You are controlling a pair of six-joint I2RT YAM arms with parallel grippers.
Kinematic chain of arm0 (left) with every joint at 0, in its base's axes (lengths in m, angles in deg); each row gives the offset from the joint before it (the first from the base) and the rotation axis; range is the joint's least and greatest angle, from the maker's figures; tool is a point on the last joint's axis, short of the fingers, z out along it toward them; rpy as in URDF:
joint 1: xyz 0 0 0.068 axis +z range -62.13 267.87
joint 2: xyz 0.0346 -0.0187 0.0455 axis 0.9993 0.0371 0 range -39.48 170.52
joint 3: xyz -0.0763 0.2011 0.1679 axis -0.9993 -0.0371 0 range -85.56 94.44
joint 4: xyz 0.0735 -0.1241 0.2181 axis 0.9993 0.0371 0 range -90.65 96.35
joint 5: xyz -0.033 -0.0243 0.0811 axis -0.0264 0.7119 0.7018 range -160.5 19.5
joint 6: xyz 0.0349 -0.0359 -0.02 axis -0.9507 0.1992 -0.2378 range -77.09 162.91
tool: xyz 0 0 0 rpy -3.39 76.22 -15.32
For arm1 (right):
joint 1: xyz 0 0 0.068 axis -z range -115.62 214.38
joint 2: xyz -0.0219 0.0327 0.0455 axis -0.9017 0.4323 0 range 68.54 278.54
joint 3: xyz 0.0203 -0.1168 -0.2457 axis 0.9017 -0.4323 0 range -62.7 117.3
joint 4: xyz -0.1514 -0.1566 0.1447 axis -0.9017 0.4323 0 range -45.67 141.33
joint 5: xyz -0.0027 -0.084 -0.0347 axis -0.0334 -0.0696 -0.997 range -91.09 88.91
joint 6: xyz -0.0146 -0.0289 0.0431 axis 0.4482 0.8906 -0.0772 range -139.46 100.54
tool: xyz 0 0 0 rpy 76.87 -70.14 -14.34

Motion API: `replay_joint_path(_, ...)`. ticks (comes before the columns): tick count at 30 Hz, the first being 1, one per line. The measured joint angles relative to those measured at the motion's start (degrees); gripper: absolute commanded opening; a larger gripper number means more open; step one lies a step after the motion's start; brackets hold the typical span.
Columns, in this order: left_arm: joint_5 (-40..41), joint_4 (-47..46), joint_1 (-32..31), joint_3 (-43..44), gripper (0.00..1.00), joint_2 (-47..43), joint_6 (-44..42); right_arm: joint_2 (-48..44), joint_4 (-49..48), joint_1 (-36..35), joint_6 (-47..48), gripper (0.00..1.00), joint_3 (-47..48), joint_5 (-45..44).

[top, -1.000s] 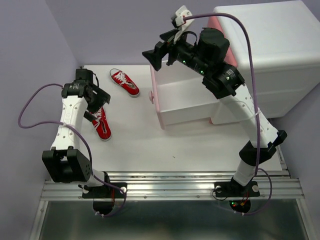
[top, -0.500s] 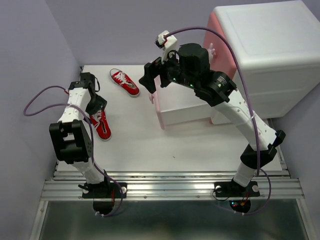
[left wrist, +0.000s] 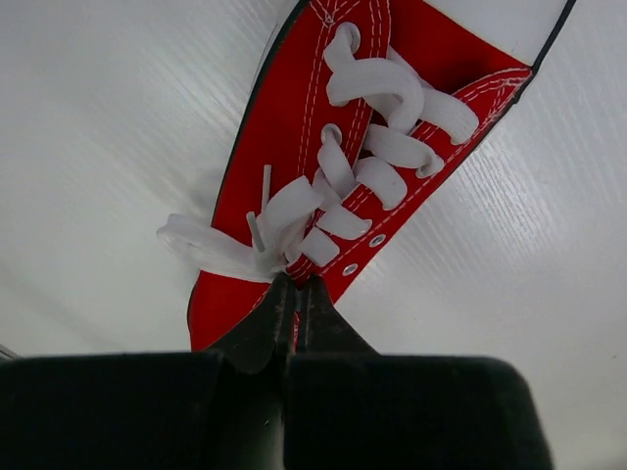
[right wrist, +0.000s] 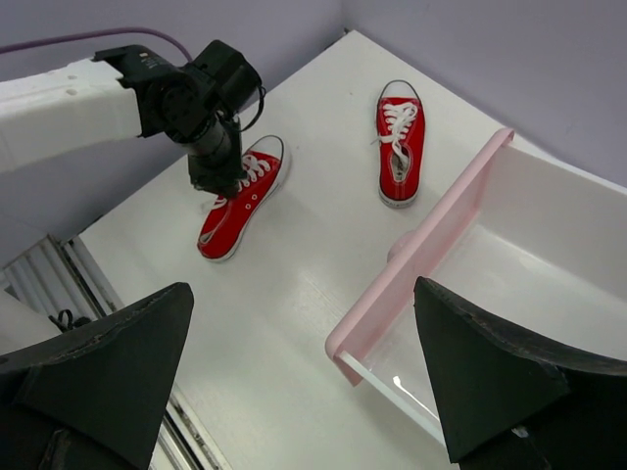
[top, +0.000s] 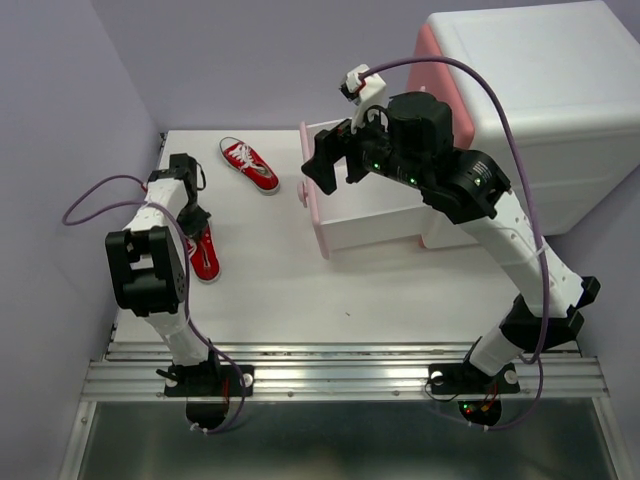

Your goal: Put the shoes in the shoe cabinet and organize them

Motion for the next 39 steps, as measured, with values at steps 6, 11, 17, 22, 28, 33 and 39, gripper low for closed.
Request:
replay_joint_path(6,-1.9,1.4,-0.2,0.9,0.00,-3.4,-0.5,1.1,2.5,-0.1,-1.5,1.00,0.0,0.0)
replay_joint_path(11,-2.8,5.6,-3.5,4.5,0.00,-15.7,3.1,5.4,4.2,-1.3,-1.9,1.00,2.0,0.7)
replay_joint_path(17,-2.6,10.8,-10.5,17.2,0.00,-25.3,12.9,9.9,5.5,-2.6,-4.0,1.00,2.4,-3.1)
replay_joint_path(22,-0.8,15.3,-18.0,31.3,0.00,-22.8,24.3,6.2,3.6,-2.7,-8.0,1.00,-2.9,-13.2)
replay_joint_path(28,2.3,16.4,-31.4,57.7,0.00,-5.5,35.7,-3.4,-0.6,-2.6,-11.8,1.00,-9.9,-26.0)
replay_joint_path(33,4.4,11.5,-40.0,58.8,0.00,1.3,45.5,-13.4,-4.2,-2.6,-15.2,1.00,-12.9,-35.4)
replay_joint_path(39,4.5,4.7,-45.6,58.5,0.00,7.4,50.9,-20.6,-8.7,-2.6,-15.5,1.00,-14.0,-37.8)
